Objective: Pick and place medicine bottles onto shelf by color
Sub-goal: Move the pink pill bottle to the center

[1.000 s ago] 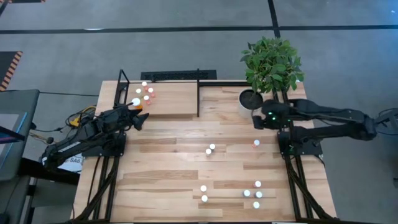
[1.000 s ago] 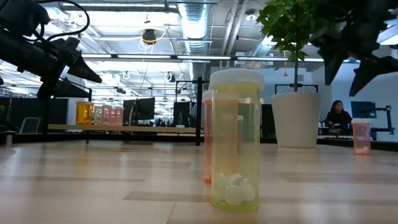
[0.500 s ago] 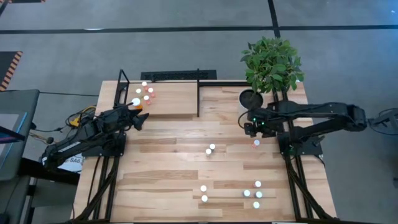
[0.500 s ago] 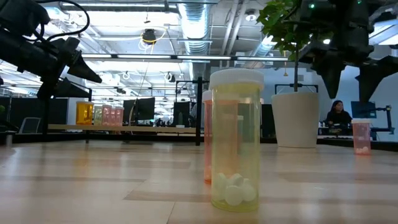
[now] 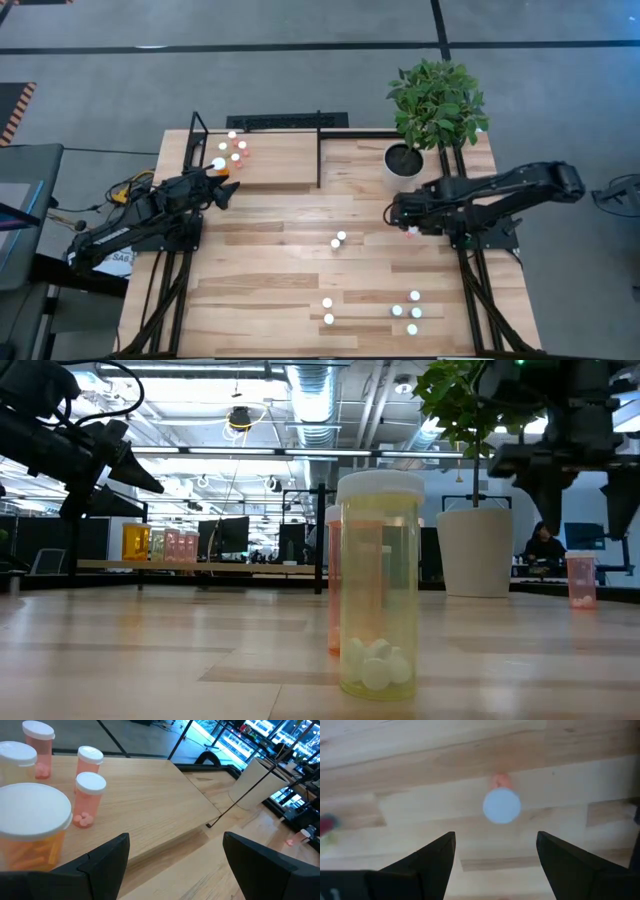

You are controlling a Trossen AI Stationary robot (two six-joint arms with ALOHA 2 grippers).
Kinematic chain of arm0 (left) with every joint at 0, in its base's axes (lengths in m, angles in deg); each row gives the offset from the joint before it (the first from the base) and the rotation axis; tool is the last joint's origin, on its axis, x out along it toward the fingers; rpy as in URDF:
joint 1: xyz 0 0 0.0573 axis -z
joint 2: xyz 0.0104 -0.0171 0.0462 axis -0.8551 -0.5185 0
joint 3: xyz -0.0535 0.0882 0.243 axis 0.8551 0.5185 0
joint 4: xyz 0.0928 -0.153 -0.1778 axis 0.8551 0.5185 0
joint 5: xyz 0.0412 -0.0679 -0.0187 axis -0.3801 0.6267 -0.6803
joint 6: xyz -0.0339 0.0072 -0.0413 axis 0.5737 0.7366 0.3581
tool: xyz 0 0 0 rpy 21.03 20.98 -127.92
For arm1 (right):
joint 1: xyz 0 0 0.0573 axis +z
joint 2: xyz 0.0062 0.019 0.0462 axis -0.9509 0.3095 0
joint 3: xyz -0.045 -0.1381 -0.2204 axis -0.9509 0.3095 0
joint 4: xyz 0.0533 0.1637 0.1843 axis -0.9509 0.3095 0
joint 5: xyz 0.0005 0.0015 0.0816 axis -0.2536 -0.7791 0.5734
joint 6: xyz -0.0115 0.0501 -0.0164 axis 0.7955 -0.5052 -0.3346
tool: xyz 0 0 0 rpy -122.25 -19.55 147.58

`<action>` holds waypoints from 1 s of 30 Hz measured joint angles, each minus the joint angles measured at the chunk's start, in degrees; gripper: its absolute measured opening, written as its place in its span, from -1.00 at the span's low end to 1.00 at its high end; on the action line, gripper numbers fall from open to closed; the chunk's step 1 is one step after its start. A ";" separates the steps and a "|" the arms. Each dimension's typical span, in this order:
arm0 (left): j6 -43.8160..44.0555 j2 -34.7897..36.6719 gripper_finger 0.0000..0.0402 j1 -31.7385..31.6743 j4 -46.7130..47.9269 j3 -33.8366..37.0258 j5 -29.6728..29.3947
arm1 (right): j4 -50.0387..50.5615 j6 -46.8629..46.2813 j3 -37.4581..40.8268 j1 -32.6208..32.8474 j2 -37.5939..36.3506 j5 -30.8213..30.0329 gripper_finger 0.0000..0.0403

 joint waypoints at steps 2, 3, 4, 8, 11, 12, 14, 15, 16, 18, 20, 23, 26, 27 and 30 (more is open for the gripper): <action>0.00 0.01 0.54 0.01 -0.02 -0.01 0.00 | -0.40 -1.21 0.35 0.36 1.47 -0.01 0.50; 0.00 0.02 0.54 0.01 0.00 -0.01 0.00 | -0.68 -1.32 0.35 0.40 2.09 -0.07 0.50; 0.00 0.00 0.54 0.02 0.00 -0.01 0.01 | -0.75 -1.30 0.29 0.32 2.74 -0.07 0.50; 0.00 0.00 0.54 0.00 -0.02 -0.01 0.01 | -0.88 -0.22 0.31 -0.12 4.52 -0.38 0.50; 0.00 0.00 0.54 0.01 -0.02 -0.01 0.00 | -0.71 1.12 0.31 -0.61 5.53 -0.67 0.50; -0.01 0.00 0.54 0.00 -0.02 -0.01 -0.01 | -0.71 1.68 0.32 -0.72 5.87 -1.15 0.50; 0.00 0.00 0.54 0.02 -0.02 -0.01 -0.01 | -0.68 2.73 0.34 -1.06 5.83 -2.16 0.50; 0.00 0.00 0.54 0.00 -0.02 0.01 -0.03 | -0.81 3.11 0.31 -1.18 5.77 -2.69 0.50; 0.00 0.00 0.54 0.00 -0.02 -0.01 -0.03 | -0.84 3.20 0.31 -1.29 5.82 -3.07 0.50; -0.01 0.00 0.54 0.01 -0.02 0.00 -0.05 | -0.86 3.25 0.31 -1.31 5.82 -3.75 0.50; -0.01 0.00 0.54 0.01 -0.02 0.00 -0.05 | -0.82 3.29 0.31 -1.33 5.81 -4.47 0.50; 0.00 0.00 0.54 0.02 -0.02 0.01 -0.07 | -0.93 3.40 0.31 -1.31 5.81 -4.57 0.50; 0.00 0.00 0.54 0.00 -0.02 0.01 -0.07 | -3.41 4.61 1.64 -1.33 5.79 -4.55 0.50; -0.02 0.00 0.54 0.00 -0.02 0.01 -0.10 | -4.74 4.65 2.47 -1.31 5.79 -4.53 0.50; 0.00 0.00 0.54 0.00 -0.02 0.00 -0.10 | -8.72 4.68 5.10 -1.66 5.36 -2.85 0.50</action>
